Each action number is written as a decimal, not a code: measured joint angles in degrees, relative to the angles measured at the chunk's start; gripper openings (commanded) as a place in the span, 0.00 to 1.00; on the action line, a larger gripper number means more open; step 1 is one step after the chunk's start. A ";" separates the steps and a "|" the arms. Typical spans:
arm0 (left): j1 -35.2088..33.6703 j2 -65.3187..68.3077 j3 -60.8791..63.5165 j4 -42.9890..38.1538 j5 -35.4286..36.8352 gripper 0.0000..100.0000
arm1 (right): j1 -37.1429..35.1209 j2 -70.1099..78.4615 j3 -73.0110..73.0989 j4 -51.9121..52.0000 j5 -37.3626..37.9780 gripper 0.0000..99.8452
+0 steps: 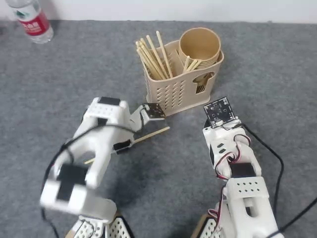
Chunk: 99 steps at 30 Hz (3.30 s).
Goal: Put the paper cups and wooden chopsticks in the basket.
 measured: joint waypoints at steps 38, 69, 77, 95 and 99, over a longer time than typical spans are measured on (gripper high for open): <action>13.71 -28.48 4.57 -76.57 67.25 0.01 | 0.00 0.00 0.26 -1.76 0.00 0.01; -3.87 -48.44 11.52 -30.86 70.24 0.20 | 8.79 6.51 -33.93 29.19 -7.56 0.01; -13.98 -57.05 30.59 -35.69 78.68 0.20 | 8.88 31.47 -75.43 51.96 -3.52 0.03; -17.67 -61.10 51.96 -63.30 70.77 0.13 | -0.53 92.40 -158.42 72.44 -2.20 0.24; -17.49 -61.10 51.96 -63.30 70.68 0.13 | -0.79 101.80 -160.44 71.47 -2.20 0.24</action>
